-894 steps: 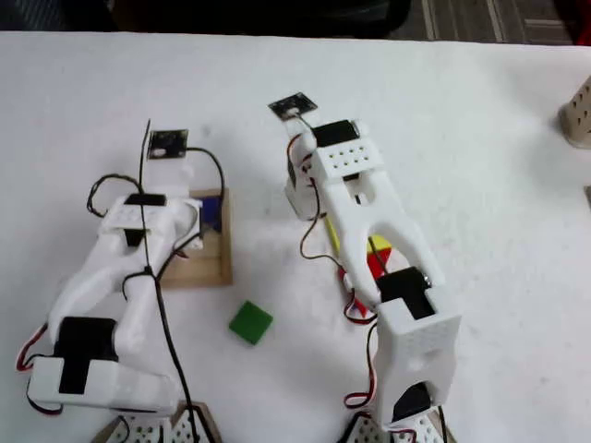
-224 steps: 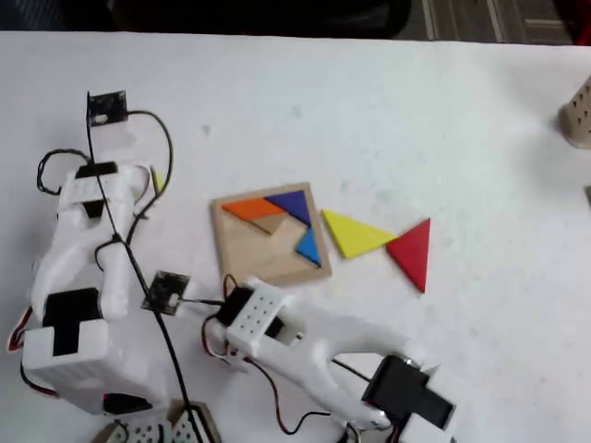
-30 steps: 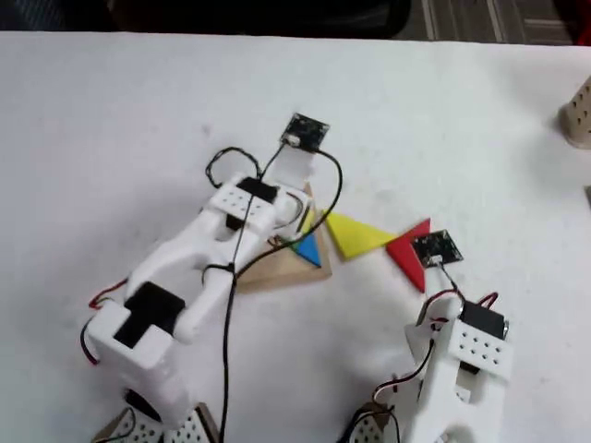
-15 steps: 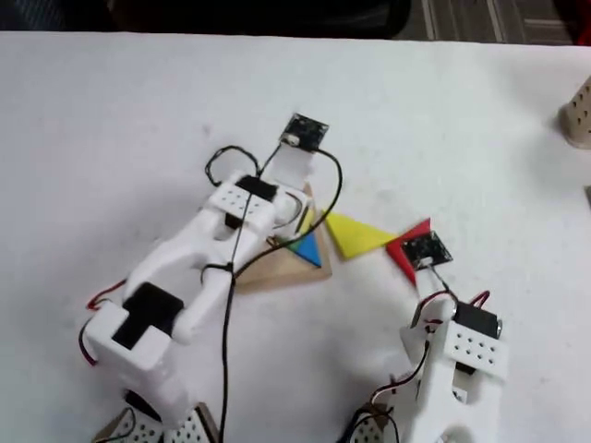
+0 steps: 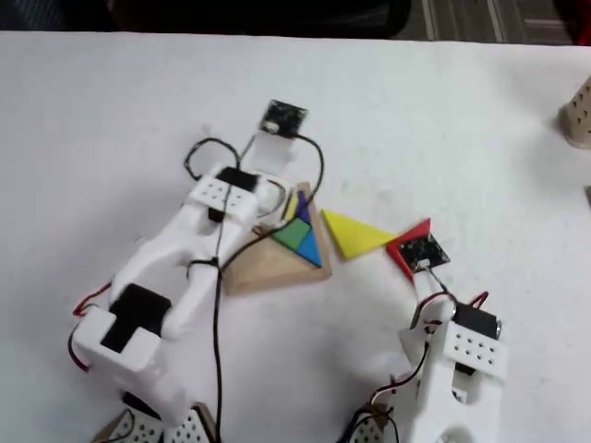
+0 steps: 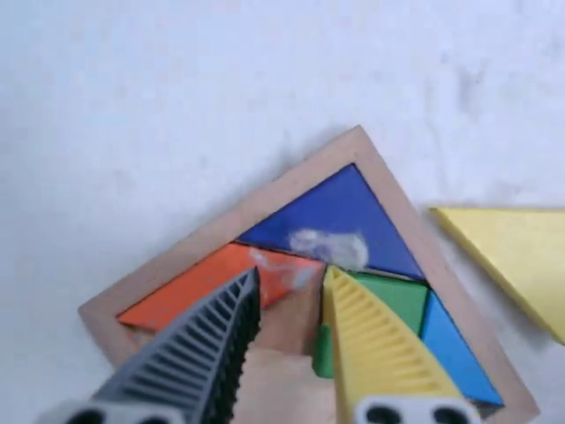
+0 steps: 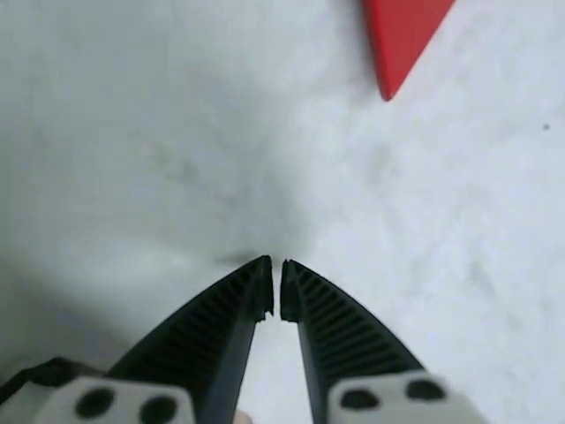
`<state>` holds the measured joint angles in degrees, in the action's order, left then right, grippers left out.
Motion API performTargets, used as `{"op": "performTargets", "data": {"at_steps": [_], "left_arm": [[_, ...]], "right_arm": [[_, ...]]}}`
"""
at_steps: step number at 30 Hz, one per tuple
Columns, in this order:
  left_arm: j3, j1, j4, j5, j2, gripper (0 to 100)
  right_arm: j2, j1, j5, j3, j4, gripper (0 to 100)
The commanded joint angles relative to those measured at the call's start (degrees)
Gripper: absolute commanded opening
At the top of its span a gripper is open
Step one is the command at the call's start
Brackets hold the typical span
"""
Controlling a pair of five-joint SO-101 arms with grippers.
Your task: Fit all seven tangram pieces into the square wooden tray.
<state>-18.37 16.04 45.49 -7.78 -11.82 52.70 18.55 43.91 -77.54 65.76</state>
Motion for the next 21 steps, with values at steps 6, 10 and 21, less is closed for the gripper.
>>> {"op": "performTargets", "data": {"at_steps": [6, 10, 21], "left_arm": [[-2.64, -1.19, -1.49, -0.26, 3.12, 14], [-5.63, 3.03, -3.52, -0.18, 3.21, 14], [-6.07, 3.38, -4.13, -0.18, 3.56, 14]], "right_arm": [[1.10, -0.57, 0.62, 0.35, -0.48, 2.5], [1.10, -0.57, 0.62, 0.35, -0.48, 2.5], [1.10, -0.57, 0.70, 0.35, -0.48, 2.5]]}}
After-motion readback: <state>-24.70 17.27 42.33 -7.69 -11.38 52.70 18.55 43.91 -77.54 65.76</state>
